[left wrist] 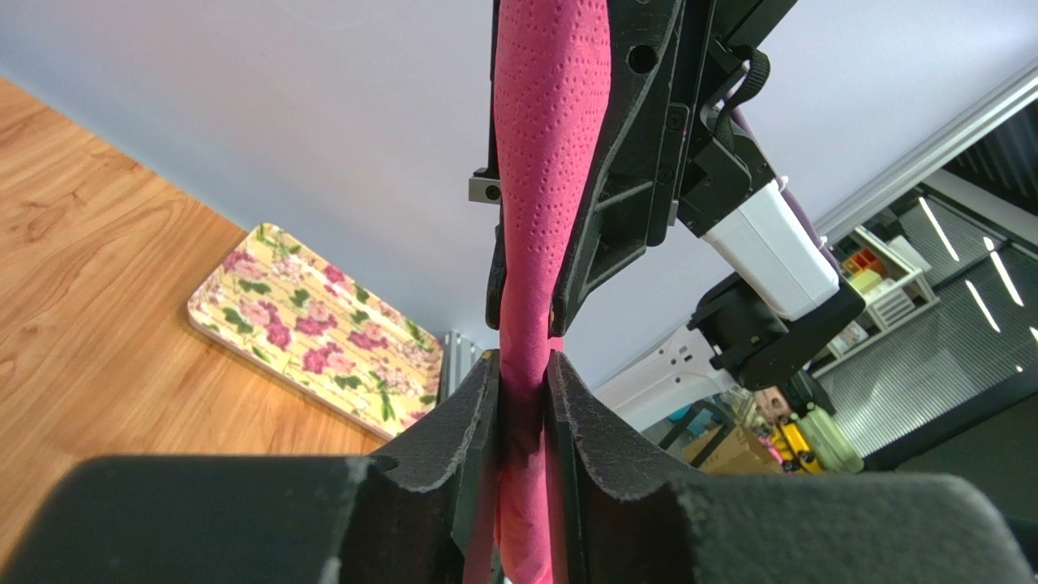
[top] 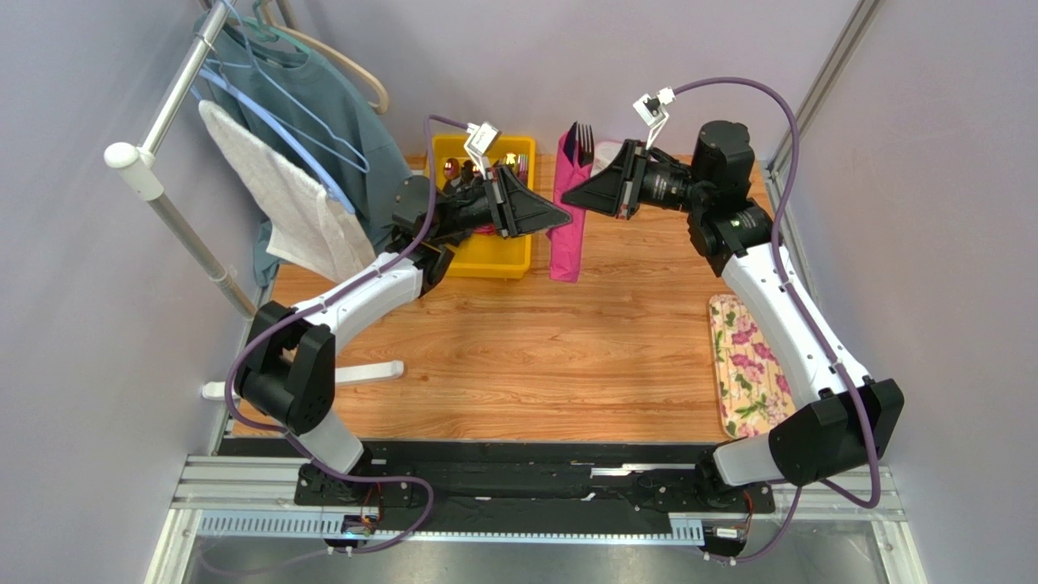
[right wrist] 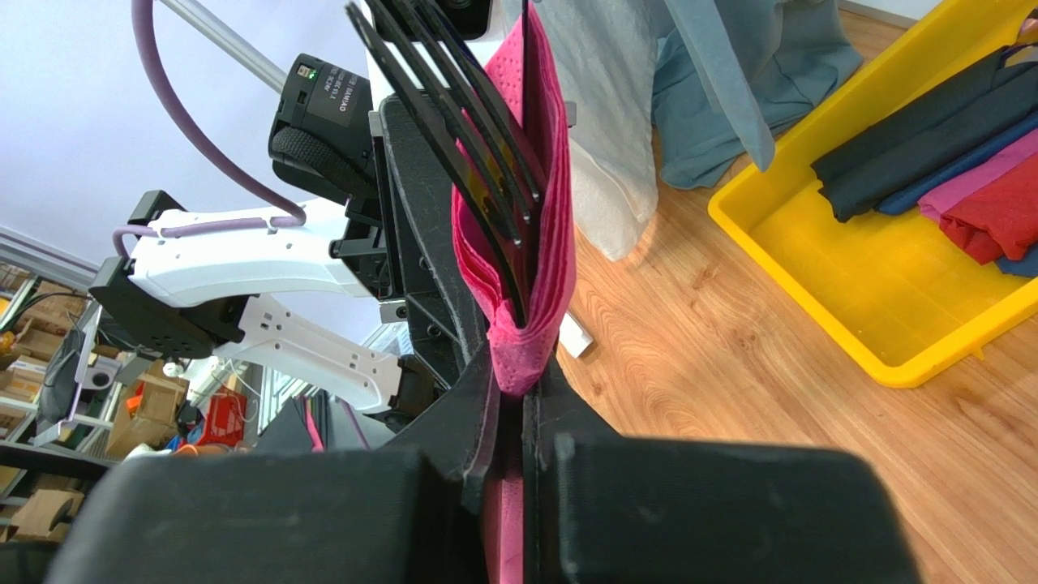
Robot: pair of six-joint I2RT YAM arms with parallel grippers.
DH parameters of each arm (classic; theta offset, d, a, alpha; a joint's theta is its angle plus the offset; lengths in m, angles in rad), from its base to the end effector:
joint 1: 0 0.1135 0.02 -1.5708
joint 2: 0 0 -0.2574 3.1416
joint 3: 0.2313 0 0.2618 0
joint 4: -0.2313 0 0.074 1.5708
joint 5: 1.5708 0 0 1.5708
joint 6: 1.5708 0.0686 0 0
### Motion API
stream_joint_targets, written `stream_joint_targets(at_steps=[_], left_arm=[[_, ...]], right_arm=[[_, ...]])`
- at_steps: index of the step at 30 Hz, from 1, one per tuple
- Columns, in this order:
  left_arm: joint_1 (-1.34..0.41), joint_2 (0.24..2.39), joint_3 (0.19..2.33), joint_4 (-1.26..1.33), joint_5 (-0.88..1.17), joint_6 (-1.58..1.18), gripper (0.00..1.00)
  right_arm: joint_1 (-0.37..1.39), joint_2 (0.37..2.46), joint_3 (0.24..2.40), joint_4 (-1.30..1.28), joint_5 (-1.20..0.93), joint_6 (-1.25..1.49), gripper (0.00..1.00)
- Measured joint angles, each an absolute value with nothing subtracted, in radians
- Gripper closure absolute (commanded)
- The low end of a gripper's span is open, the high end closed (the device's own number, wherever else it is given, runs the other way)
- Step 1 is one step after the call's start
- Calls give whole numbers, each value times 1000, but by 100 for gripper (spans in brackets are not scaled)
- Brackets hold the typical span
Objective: Place the utensils on the paper napkin and roll it up
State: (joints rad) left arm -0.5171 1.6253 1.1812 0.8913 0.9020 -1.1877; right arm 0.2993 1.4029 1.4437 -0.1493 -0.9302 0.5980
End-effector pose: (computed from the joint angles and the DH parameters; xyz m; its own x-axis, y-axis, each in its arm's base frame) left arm 0.3167 -0.2421 0.3656 -0.7141 -0.2554 -0.6517 0.6931 -0.1276 -0.7095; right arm 0.3120 0.1538 0.4252 -0.6135 0.1628 -0.7727 -0.7168 0.2958 0.6314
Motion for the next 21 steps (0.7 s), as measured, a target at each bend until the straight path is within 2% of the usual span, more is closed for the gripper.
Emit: stream_joint_targets(at_steps=[10, 15, 18, 19, 20, 21], left_arm=[[-517, 1625, 1182, 894, 886, -1189, 63], [-517, 1625, 1186, 893, 885, -1189, 53], [-517, 1625, 1187, 894, 884, -1189, 38], [-517, 1626, 1187, 893, 885, -1188, 31], [-517, 1626, 1187, 892, 886, -1191, 19], [-517, 1626, 1187, 892, 886, -1191, 14]], right_arm=[[299, 1403, 1444, -114, -937, 622, 100], [299, 1403, 1443, -95, -942, 638, 100], [300, 1403, 1443, -78, -949, 646, 100], [300, 1403, 1443, -71, -951, 650, 100], [300, 1403, 1443, -65, -952, 652, 100], [300, 1403, 1443, -61, -953, 654, 100]])
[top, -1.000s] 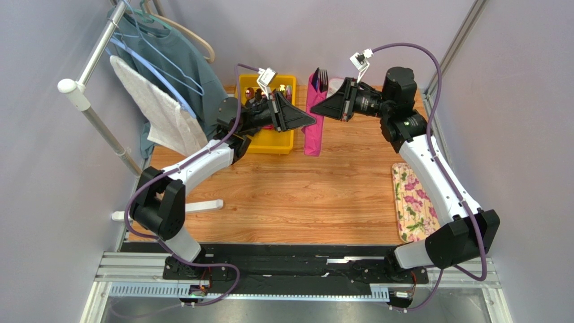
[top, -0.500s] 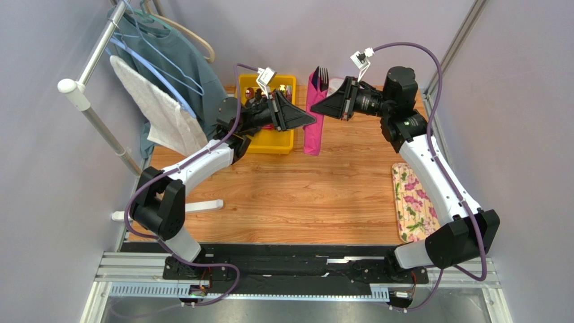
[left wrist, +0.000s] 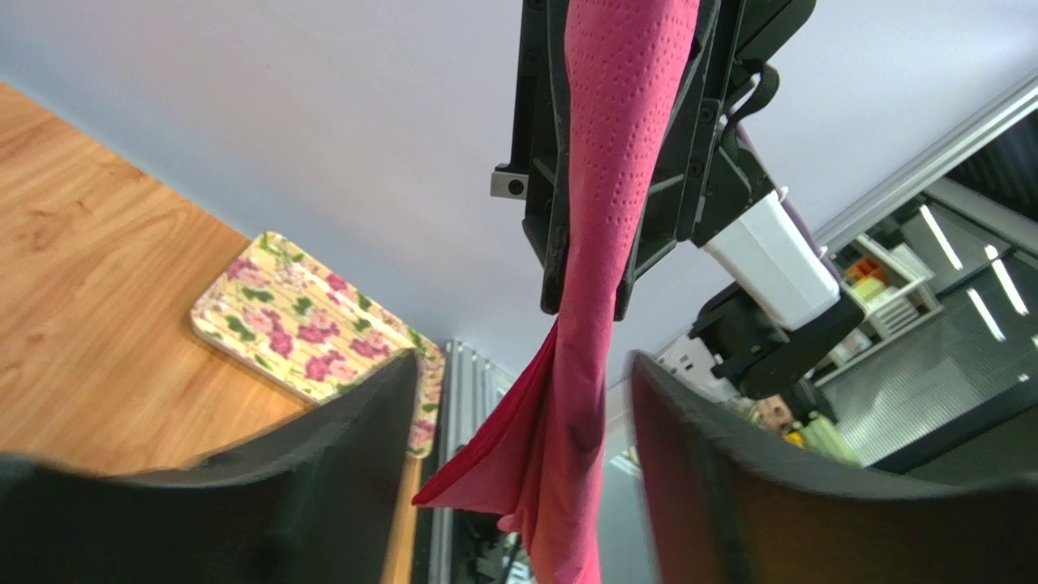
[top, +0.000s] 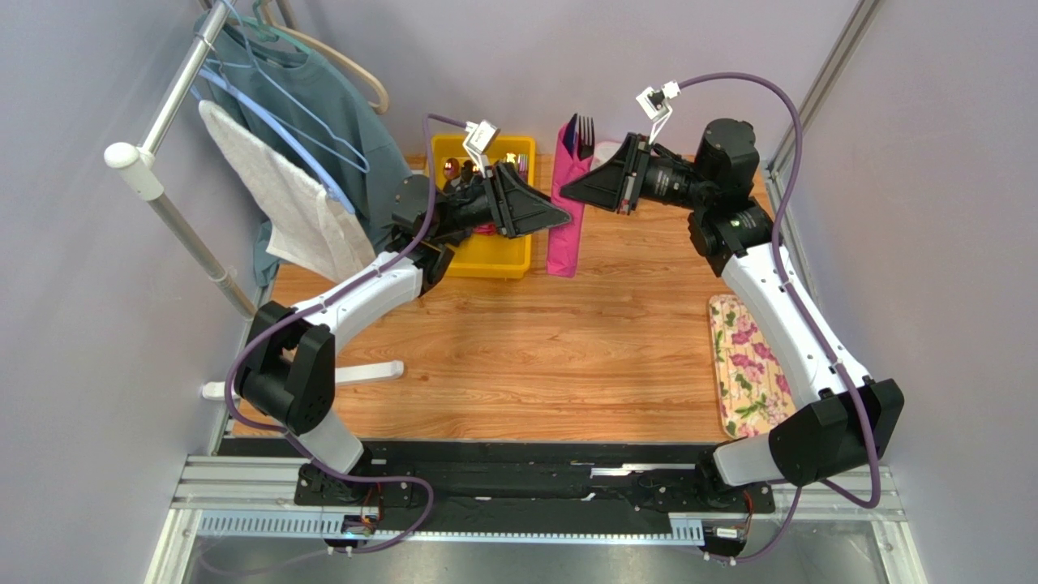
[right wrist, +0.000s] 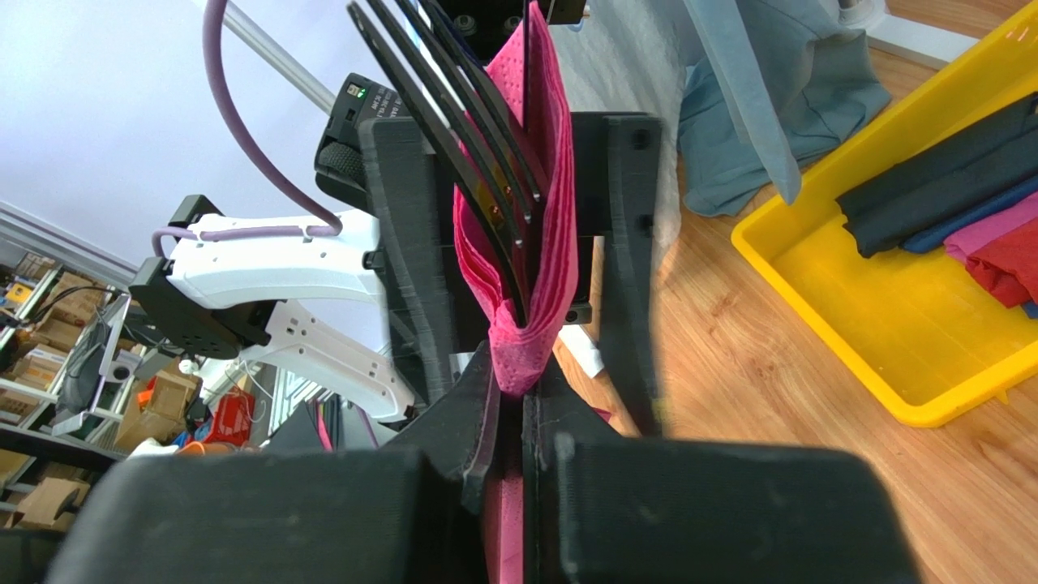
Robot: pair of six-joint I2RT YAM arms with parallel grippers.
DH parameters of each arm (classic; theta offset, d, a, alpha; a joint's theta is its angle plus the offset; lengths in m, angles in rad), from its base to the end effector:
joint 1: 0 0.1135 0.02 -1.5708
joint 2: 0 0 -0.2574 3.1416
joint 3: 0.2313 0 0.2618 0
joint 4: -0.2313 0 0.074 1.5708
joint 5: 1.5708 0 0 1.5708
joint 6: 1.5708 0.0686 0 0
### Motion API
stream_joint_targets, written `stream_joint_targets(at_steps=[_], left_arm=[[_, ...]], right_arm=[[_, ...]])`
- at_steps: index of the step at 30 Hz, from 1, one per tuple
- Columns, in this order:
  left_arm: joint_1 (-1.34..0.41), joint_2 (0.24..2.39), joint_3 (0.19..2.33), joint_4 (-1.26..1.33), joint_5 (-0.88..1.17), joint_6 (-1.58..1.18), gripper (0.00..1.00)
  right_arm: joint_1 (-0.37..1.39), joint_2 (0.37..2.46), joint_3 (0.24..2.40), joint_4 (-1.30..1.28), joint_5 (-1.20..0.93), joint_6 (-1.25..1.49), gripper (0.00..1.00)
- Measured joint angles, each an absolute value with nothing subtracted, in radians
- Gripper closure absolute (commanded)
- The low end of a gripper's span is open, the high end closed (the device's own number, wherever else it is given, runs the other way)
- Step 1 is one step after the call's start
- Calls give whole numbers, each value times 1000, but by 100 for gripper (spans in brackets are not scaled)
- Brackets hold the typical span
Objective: Place the utensils on the paper napkin and roll it up
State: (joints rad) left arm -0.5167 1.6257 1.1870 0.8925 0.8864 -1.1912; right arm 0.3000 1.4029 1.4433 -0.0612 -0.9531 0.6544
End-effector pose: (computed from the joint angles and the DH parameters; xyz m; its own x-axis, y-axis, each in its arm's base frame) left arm 0.3179 -0.2417 0.3681 -0.7112 -0.2713 -0.6485 0.6941 -0.1250 -0.7089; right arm 0.3110 0.1548 0.4352 -0.5939 0.1853 -0.7829 -0.7415 0.2516 0.6220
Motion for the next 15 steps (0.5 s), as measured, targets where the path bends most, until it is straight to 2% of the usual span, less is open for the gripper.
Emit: stream_joint_targets(at_steps=[2, 15], left_arm=[[-517, 1626, 1187, 894, 888, -1194, 4], [-517, 1644, 1187, 934, 899, -1215, 1]], right_arm=[[300, 1403, 1443, -52, -955, 658, 100], [300, 1403, 1443, 1, -963, 696, 100]])
